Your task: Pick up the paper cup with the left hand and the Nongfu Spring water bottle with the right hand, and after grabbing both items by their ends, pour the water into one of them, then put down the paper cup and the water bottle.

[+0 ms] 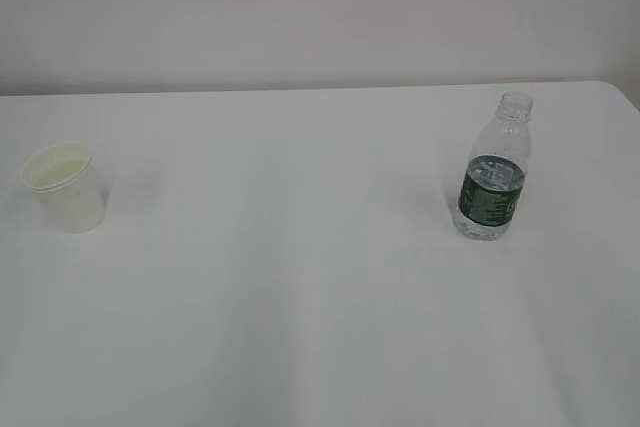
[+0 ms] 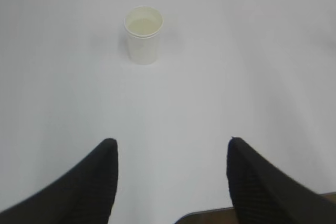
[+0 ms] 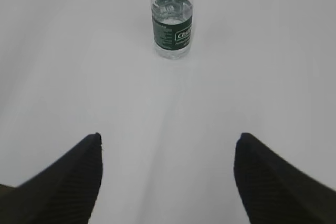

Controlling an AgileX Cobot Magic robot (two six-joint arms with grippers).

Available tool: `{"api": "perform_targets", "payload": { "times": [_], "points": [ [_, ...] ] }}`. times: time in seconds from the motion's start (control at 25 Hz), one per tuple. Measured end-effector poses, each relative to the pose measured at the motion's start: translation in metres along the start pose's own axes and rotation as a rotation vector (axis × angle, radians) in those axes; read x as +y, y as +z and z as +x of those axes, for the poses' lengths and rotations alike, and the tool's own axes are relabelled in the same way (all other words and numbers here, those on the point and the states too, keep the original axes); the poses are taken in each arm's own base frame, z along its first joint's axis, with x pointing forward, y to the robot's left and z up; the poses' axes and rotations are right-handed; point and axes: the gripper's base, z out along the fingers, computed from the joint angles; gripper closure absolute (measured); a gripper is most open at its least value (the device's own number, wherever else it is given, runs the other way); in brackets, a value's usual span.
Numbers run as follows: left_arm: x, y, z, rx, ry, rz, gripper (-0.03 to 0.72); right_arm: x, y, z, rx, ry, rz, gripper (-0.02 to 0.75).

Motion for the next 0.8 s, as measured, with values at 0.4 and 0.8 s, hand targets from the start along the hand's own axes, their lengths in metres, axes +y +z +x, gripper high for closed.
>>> {"api": "perform_targets", "payload": {
  "times": [0.4,0.8],
  "points": [
    [0.001,-0.001,0.017,-0.002,-0.003,0.010,0.223,-0.001,-0.019,0.015,0.001,-0.019,0.021,0.145],
    [0.001,-0.004,0.025,0.022,-0.003,0.013,0.236,-0.002,-0.018,0.022,0.047,-0.027,0.031,0.146]
  ]
}}
